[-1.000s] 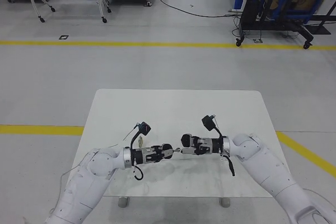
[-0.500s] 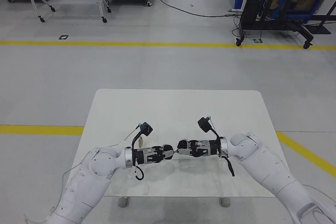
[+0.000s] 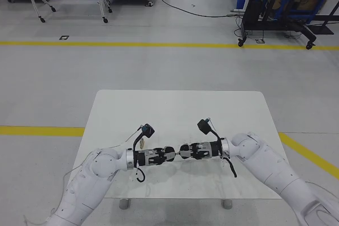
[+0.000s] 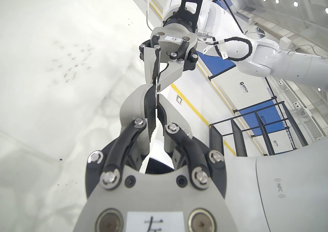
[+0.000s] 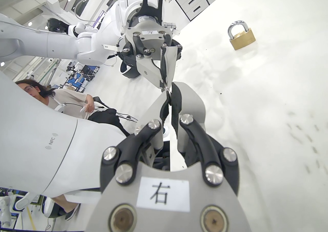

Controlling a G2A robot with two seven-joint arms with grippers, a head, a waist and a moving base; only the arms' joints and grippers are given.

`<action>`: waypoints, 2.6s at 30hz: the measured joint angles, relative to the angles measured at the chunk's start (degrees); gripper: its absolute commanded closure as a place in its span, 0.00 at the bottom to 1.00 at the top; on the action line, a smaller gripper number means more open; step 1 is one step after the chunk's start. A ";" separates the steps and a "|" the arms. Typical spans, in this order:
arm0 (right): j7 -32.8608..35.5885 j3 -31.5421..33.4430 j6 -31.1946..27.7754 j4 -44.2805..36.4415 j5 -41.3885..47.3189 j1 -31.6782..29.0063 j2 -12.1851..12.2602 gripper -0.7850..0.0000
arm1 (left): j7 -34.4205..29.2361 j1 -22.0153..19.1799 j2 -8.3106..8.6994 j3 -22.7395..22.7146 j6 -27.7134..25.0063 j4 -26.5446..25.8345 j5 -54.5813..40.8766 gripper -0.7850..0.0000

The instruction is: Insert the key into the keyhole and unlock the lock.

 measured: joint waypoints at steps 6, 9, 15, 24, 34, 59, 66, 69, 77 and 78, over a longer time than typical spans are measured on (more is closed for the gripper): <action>-1.16 -0.67 -1.15 0.16 0.48 0.11 0.49 1.00 | 3.47 0.10 0.18 -0.96 0.52 0.03 -0.29 0.00; -1.18 0.19 -1.17 -0.07 1.46 -0.02 0.95 1.00 | 3.78 0.11 0.19 -1.08 0.57 0.05 -0.26 0.00; -2.24 7.57 -1.16 -1.34 4.36 -2.37 3.37 1.00 | 3.70 0.11 0.19 -1.06 0.56 0.05 -0.26 0.00; -2.35 7.79 -1.16 -1.36 4.45 -2.45 3.43 1.00 | 8.13 2.34 0.89 -3.55 3.69 -6.35 7.61 0.00; -2.35 7.79 -1.16 -1.36 4.45 -2.45 3.43 1.00 | 10.01 19.69 4.19 -16.91 25.06 -28.84 37.92 0.13; -2.35 7.79 -1.16 -1.36 4.45 -2.45 3.43 1.00 | 8.07 3.63 1.31 -3.09 35.60 -9.03 49.40 0.64; -2.35 7.79 -1.16 -1.36 4.45 -2.45 3.43 1.00 | 7.87 2.66 0.90 -1.91 35.76 -7.32 49.58 1.00; -2.35 7.79 -1.16 -1.36 4.45 -2.45 3.43 1.00 | 7.87 2.61 0.84 -1.67 36.11 -7.10 50.51 1.00; -2.35 7.79 -1.16 -1.36 4.45 -2.45 3.43 1.00 | 8.19 3.55 0.87 -2.04 36.50 -7.89 51.89 1.00; -2.35 7.79 -1.16 -1.36 4.45 -2.45 3.43 1.00 | 8.52 3.71 0.87 -2.12 36.28 -8.03 51.79 1.00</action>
